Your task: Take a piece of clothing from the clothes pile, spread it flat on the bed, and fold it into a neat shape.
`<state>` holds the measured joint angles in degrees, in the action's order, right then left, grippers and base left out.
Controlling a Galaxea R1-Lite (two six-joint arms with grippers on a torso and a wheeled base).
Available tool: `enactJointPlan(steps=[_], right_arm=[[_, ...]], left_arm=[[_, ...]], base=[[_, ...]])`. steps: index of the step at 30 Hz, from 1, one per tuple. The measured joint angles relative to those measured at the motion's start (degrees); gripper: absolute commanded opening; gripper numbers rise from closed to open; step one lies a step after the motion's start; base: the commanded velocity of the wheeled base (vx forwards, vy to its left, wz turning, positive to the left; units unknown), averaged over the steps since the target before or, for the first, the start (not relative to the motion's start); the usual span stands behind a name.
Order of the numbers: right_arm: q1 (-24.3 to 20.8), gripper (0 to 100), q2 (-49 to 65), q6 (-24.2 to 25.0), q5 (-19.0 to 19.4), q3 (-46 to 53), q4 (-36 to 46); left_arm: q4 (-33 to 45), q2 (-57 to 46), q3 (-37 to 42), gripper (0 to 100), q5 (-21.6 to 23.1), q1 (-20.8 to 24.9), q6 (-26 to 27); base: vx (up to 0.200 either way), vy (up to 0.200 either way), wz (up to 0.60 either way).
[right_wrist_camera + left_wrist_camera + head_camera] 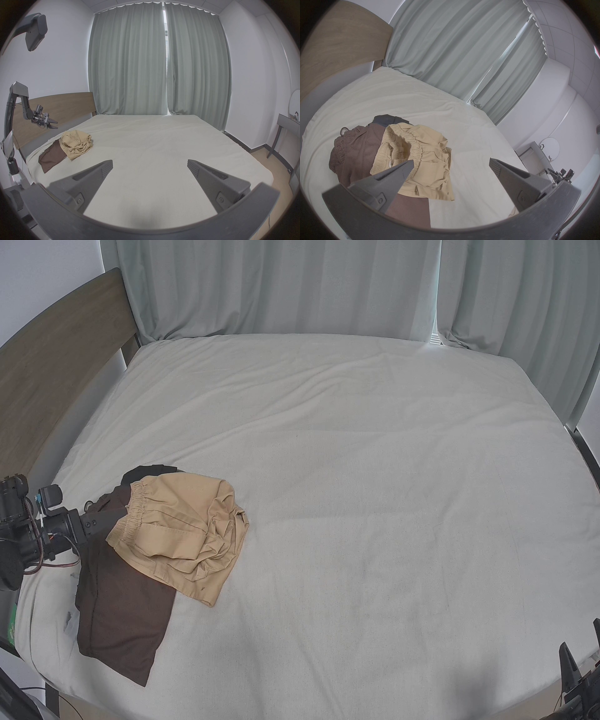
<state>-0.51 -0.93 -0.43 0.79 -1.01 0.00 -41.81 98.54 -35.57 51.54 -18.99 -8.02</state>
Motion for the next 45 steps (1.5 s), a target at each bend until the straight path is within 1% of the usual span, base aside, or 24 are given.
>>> enactJointPlan(steps=[7, 11, 13, 18, 24, 33, 38, 45], right_arm=[[0.0, 100, 0.0, 0.0, 0.02, 0.0, 0.0], [0.0, 100, 0.0, 0.0, 0.02, 0.0, 0.0], [0.0, 100, 0.0, 0.0, 0.02, 0.0, 0.0], [0.0, 100, 0.0, 0.0, 0.02, 0.0, 0.0], [0.0, 100, 0.0, 0.0, 0.05, 0.0, 0.0], [0.02, 100, 0.0, 0.0, -0.01, 0.0, 0.0], [0.0, 100, 0.0, 0.0, 0.05, 0.0, 0.0], [0.0, 100, 0.0, 0.0, 0.05, 0.0, 0.0]], left_arm=[[-0.46, 3.36, -2.11, 100, 0.43, -0.4, 1.21], [-0.57, 5.68, -3.12, 100, 3.15, -0.4, 2.9], [-0.57, 6.7, -3.71, 100, 3.52, -0.29, 3.16], [-1.46, 9.23, -5.28, 100, 3.63, -0.13, 3.54], [-5.62, 12.74, -6.85, 100, 3.67, -0.21, 3.82], [-6.02, 15.87, -8.44, 100, 3.77, 0.21, 3.79], [-6.03, 17.4, -10.65, 100, 3.74, 1.19, 3.45], [-6.08, 19.26, -11.56, 100, 3.15, 3.6, 3.32]], base=[[0.0, 0.0, 0.0], [0.0, 0.0, 0.0], [0.0, 0.0, 0.0], [0.0, 0.0, 0.0], [0.0, 0.0, 0.0], [0.0, 0.0, 0.0], [0.0, 0.0, 0.0], [0.0, 0.0, 0.0]])
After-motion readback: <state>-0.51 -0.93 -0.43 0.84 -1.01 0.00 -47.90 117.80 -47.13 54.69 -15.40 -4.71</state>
